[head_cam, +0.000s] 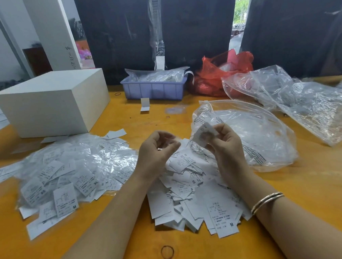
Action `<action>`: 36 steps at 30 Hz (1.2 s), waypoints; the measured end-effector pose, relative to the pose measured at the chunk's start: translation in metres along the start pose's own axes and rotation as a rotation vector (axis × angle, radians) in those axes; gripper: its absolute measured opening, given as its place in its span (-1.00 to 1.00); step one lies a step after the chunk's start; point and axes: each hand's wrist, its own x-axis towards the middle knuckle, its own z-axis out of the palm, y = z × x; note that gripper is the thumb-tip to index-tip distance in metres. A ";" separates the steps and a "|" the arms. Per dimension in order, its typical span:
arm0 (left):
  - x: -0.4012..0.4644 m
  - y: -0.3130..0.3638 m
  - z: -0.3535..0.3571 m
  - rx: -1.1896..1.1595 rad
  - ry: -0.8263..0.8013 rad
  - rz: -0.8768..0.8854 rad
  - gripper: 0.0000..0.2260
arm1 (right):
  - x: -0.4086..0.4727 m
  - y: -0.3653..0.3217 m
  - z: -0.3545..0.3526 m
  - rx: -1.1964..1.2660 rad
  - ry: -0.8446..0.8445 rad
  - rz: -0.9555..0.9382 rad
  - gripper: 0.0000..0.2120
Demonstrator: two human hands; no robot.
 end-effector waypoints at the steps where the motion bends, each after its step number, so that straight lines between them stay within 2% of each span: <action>1: 0.000 0.000 0.000 0.011 -0.007 0.004 -0.82 | 0.000 0.001 0.000 -0.011 -0.016 -0.020 -0.88; 3: 0.000 0.000 0.000 0.030 -0.023 0.007 -0.83 | -0.001 0.002 0.000 -0.043 -0.064 -0.044 -0.93; 11: 0.000 -0.002 -0.001 0.067 -0.038 0.004 -0.82 | -0.001 0.007 0.002 -0.188 -0.181 -0.123 -0.77; 17: 0.000 -0.002 -0.001 0.077 -0.045 0.004 -0.82 | 0.000 0.005 0.000 -0.162 -0.126 -0.191 -0.81; 24: 0.001 -0.003 0.000 0.073 -0.046 0.002 -0.85 | -0.003 0.007 0.002 -0.311 -0.237 -0.200 -0.62; 31: 0.000 -0.003 0.000 0.092 -0.057 0.000 -0.98 | -0.003 0.009 0.001 -0.365 -0.244 -0.162 -0.78; 36: 0.001 -0.001 0.001 0.096 -0.066 -0.029 -0.97 | -0.003 0.007 0.001 -0.327 -0.219 -0.171 -0.74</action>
